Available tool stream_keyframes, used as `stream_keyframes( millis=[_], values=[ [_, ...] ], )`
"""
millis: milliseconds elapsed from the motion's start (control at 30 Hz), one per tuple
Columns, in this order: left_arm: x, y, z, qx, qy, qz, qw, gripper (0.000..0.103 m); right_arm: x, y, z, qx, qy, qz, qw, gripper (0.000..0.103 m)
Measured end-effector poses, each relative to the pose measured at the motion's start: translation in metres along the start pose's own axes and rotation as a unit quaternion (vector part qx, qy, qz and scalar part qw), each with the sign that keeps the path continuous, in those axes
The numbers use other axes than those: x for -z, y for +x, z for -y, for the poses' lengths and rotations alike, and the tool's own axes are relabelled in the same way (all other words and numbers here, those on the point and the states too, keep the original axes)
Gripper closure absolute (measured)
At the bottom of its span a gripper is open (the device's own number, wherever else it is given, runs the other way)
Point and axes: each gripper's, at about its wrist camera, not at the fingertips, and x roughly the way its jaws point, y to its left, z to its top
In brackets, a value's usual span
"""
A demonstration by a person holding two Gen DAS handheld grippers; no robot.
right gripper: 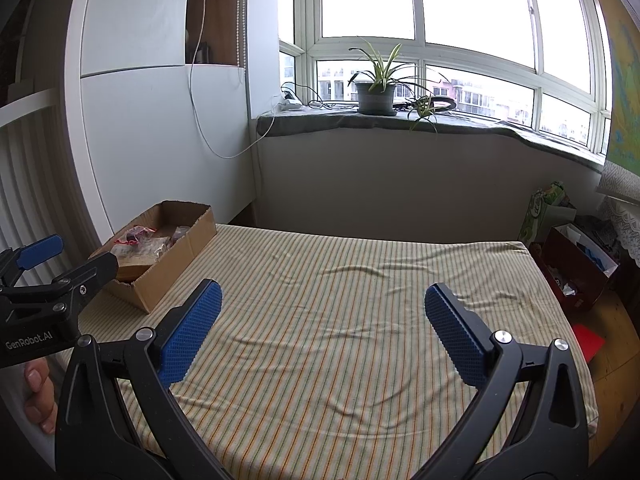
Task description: Organize snacks
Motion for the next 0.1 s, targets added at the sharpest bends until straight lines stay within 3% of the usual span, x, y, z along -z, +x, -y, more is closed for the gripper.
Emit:
stream_keyframes(
  millis=[100],
  values=[
    [0.0,-0.0001,-0.0006,0.0,0.003,0.001,1.0,0.001,-0.0003,0.0,0.0001,0.0,0.0,0.0,1.0,0.0]
  ],
)
